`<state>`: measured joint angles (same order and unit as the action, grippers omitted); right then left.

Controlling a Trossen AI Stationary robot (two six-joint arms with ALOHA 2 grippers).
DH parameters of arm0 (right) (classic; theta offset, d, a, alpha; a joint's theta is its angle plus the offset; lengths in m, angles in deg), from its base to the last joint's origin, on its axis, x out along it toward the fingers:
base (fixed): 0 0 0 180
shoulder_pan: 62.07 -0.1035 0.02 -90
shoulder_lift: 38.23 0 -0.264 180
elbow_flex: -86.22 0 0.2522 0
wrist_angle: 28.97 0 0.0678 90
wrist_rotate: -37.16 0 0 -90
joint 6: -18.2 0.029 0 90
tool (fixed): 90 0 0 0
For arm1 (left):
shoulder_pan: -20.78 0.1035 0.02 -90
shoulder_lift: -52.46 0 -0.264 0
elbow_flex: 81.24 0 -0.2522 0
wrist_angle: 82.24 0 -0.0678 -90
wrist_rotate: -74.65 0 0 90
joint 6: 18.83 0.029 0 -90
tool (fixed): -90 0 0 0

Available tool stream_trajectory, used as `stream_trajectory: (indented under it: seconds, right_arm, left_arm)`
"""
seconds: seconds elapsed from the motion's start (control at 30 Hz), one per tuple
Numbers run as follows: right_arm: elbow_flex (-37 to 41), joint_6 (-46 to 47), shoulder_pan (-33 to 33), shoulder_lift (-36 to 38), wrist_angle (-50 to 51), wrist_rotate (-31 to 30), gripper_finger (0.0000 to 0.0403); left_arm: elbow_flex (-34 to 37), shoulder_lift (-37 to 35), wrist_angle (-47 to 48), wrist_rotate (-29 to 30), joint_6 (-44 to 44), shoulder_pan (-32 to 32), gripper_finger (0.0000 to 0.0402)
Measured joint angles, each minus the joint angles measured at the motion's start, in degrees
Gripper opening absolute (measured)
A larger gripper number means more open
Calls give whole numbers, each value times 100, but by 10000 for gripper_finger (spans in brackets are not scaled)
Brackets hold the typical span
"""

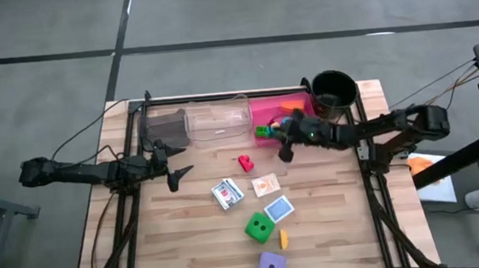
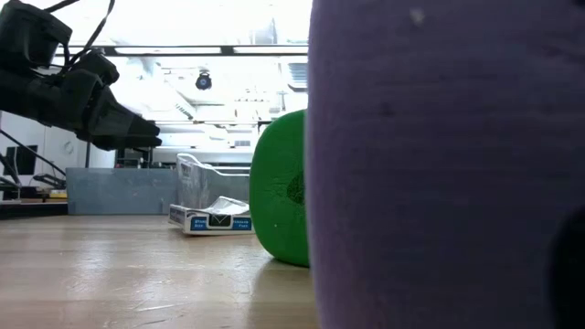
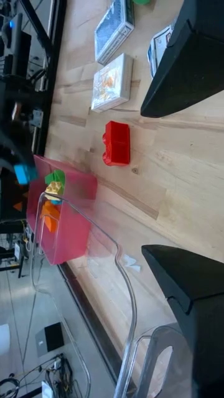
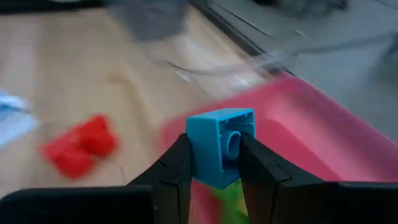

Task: Pick & Place Toys
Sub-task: Put the blue game piece into the pink bin, then put the red game piece into the pink bin

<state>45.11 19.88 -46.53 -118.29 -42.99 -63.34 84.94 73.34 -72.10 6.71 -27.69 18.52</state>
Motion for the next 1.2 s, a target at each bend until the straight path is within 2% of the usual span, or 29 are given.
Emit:
stream_trajectory:
  seconds: [0.13,0.4,0.57,0.63,0.73,0.9,1.07,1.2]
  right_arm:
    - [2,-2,439,44,305,118,97]
    - [2,32,663,-53,451,400,229]
    - [2,45,657,-14,405,418,278]
    - [16,47,656,-1,216,621,291]
    - [181,75,609,39,-505,1125,302]
    - [871,116,231,47,-2719,1784,306]
    - [1764,-51,-224,50,-4495,1864,306]
    - [2214,102,-332,88,-4777,1764,307]
  left_arm:
    - [0,0,-1,0,-2,-1,351]
    - [-1,0,4,0,-4,-1,351]
    - [0,0,2,0,-4,0,351]
    - [-2,0,2,0,-5,0,350]
    - [0,0,-3,0,-7,0,350]
    - [0,0,-201,-69,-11,-2,350]
    - [0,295,-592,-405,-36,-4,350]
    - [0,962,-1245,-502,67,-4,350]
